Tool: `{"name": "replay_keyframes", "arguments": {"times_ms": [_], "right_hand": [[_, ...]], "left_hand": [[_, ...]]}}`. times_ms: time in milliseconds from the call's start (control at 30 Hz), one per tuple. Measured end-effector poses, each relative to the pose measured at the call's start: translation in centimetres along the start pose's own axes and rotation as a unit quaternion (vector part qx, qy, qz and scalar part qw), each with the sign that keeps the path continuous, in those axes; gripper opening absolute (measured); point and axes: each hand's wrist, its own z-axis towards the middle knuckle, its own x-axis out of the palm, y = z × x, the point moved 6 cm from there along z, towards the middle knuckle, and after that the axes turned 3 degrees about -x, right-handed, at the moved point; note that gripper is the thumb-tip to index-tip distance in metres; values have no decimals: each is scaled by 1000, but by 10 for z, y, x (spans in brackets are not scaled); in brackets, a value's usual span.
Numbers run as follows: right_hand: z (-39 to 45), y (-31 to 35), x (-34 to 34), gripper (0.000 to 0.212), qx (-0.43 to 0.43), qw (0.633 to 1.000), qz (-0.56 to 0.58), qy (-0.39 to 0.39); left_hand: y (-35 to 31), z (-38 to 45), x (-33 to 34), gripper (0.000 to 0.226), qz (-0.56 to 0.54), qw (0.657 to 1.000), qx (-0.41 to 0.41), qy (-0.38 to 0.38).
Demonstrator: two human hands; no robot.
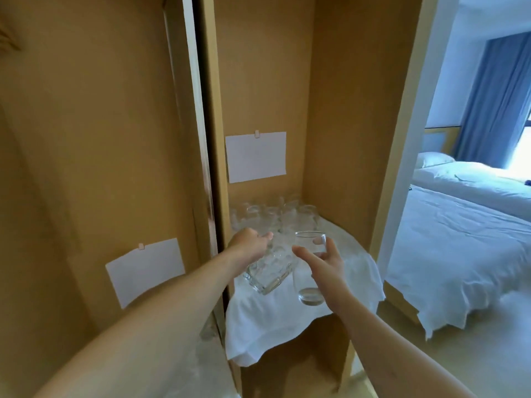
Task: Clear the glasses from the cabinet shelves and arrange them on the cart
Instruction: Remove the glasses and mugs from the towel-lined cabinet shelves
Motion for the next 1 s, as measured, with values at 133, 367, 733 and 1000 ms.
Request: {"name": "replay_keyframes", "arguments": {"times_ms": [133,367,733,1000], "right_hand": [[46,-12,-8,51,-6,1000,-13,-7],[115,-41,-11,57,18,999,-36,-18],[207,-86,17,75,111,989,31,98],[265,-126,42,83,165,959,20,230]], "left_hand": [[-6,49,29,48,-14,1000,-11,11],[-6,119,58,42,-42,998,-37,-9],[0,183,69,31,-29,993,-106,-37],[3,201,64,44,25,978,-165,-121]]}}
